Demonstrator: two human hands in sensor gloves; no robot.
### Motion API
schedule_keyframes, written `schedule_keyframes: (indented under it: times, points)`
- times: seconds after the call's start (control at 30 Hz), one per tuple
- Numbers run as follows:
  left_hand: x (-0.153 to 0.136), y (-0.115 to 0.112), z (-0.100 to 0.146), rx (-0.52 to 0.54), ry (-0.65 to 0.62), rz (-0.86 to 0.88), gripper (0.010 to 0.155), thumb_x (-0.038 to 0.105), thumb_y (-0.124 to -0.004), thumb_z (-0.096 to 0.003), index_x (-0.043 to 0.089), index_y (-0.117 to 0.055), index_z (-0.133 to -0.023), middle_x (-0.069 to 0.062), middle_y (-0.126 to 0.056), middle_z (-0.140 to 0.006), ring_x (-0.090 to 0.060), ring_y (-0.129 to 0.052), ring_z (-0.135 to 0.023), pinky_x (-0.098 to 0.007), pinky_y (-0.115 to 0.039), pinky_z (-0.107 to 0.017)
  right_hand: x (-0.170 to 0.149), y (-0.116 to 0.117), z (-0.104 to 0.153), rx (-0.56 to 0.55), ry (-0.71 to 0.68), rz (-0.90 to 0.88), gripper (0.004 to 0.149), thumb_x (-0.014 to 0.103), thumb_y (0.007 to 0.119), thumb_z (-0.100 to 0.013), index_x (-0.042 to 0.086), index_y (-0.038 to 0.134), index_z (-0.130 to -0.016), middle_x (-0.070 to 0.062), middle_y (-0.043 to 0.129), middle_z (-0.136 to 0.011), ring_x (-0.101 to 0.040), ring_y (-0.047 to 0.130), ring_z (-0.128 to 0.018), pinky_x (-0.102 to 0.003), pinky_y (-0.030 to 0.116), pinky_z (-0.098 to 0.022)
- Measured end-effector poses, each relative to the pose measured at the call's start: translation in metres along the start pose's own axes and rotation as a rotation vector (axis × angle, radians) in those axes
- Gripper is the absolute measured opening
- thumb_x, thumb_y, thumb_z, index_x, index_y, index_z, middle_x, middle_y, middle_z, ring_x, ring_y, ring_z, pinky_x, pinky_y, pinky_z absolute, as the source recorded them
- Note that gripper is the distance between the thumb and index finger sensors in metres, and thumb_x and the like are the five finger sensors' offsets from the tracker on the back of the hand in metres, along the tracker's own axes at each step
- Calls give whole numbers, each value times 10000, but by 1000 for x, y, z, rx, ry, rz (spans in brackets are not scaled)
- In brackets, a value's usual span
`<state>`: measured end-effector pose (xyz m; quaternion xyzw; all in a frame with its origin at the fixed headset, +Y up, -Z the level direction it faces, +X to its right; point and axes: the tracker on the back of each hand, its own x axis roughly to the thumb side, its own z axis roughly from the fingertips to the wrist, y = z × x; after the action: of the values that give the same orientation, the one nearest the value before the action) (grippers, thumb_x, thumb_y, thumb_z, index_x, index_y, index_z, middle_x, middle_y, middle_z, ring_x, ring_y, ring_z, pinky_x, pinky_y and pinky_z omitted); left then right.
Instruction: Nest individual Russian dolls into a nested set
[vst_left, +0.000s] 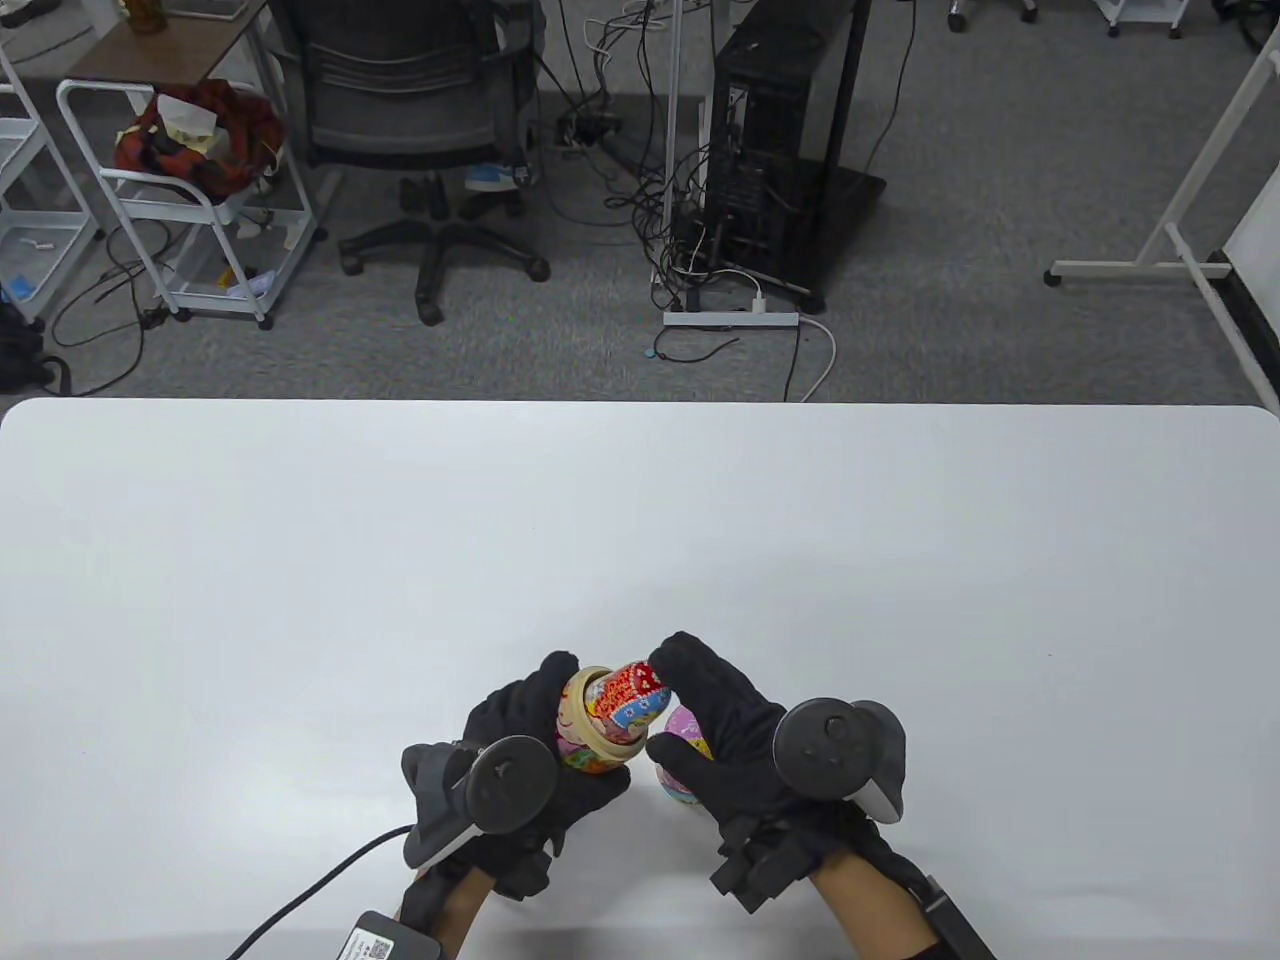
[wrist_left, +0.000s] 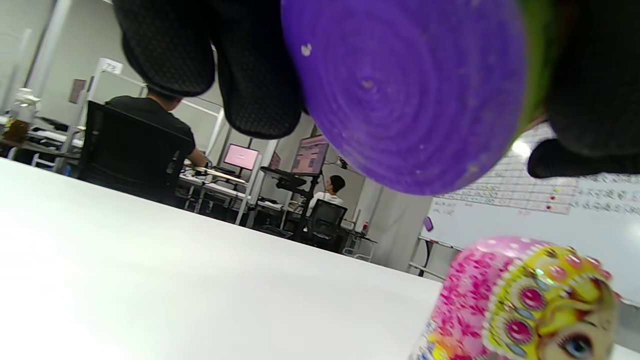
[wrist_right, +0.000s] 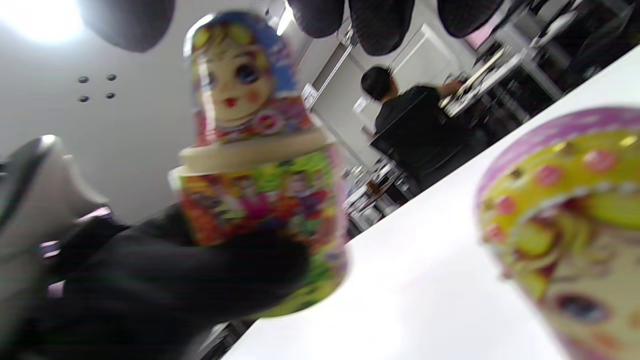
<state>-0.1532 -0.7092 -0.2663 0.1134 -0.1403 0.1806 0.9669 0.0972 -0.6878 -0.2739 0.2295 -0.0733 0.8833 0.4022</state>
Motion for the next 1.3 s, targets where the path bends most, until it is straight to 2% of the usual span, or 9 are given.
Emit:
schedule_keyframes:
  times: [0.13, 0.3, 0.47, 0.6, 0.8, 0.97, 1.07, 1.2, 1.3]
  points:
    - [-11, -1, -1, 6, 52, 2, 1157, 794, -867, -280, 163, -315, -1078, -67, -699, -1028, -268, -863, -872, -553, -713, -682, -15, 11, -1, 50, 129, 203, 727, 583, 676, -478, 459, 195, -1010, -80, 299, -1156, -381, 460, -1059, -615, 479, -738]
    - [-16, -5, -2, -11, 70, -33, 1158, 793, -868, -279, 162, -317, -1077, -69, -702, -1027, -269, -864, -872, -555, -713, -681, -32, 35, -1, 279, 258, 507, 801, 649, 684, -460, 496, 95, -982, -125, 188, -1154, -428, 505, -1039, -603, 529, -719]
    - [-15, -7, -3, -20, 61, -54, 1157, 791, -869, -280, 162, -317, -1078, -70, -701, -1029, -272, -864, -874, -557, -712, -680, -38, 48, -1, 368, 281, 541, 755, 600, 731, -467, 519, 195, -993, -119, 263, -1153, -428, 621, -991, -584, 599, -688]
    - [-13, -7, -3, -24, 51, -63, 1157, 791, -869, -279, 163, -317, -1078, -67, -701, -1030, -272, -864, -874, -555, -713, -682, -38, 47, -2, 334, 278, 492, 692, 551, 788, -457, 506, 353, -995, -129, 370, -1131, -424, 675, -957, -561, 627, -682]
    - [-13, -7, -3, -29, 50, -69, 1157, 789, -870, -279, 161, -317, -1079, -71, -700, -1031, -275, -862, -875, -558, -711, -682, -39, 29, -4, 212, 290, 435, 696, 548, 786, -452, 472, 368, -1002, -135, 409, -1120, -414, 711, -941, -547, 659, -671]
    - [-12, -7, -4, -37, 45, -72, 1156, 788, -871, -279, 163, -317, -1079, -70, -699, -1031, -274, -862, -875, -558, -710, -682, -42, -8, -4, 11, 308, 205, 716, 554, 776, -456, 448, 335, -1010, -125, 386, -1122, -410, 695, -948, -546, 652, -675]
    - [-11, -8, -4, -43, 38, -68, 1155, 787, -871, -281, 164, -316, -1079, -70, -697, -1033, -275, -861, -877, -558, -709, -684, -43, -29, -3, -86, 265, -22, 735, 556, 769, -455, 428, 308, -1013, -113, 358, -1123, -405, 670, -962, -547, 637, -687]
    - [-10, -10, -4, -79, 2, -46, 1153, 782, -874, -282, 170, -310, -1080, -63, -690, -1040, -272, -854, -887, -561, -703, -693, -38, -46, -1, -166, 160, -219, 730, 562, 770, -450, 429, 324, -1011, -114, 367, -1122, -384, 674, -970, -539, 651, -683]
    - [-6, -12, -4, -116, -23, -21, 1153, 783, -874, -283, 173, -309, -1081, -61, -686, -1043, -270, -847, -893, -561, -700, -697, -30, -49, 0, -171, 85, -254, 727, 576, 769, -443, 436, 336, -1010, -107, 390, -1121, -369, 699, -964, -525, 670, -679]
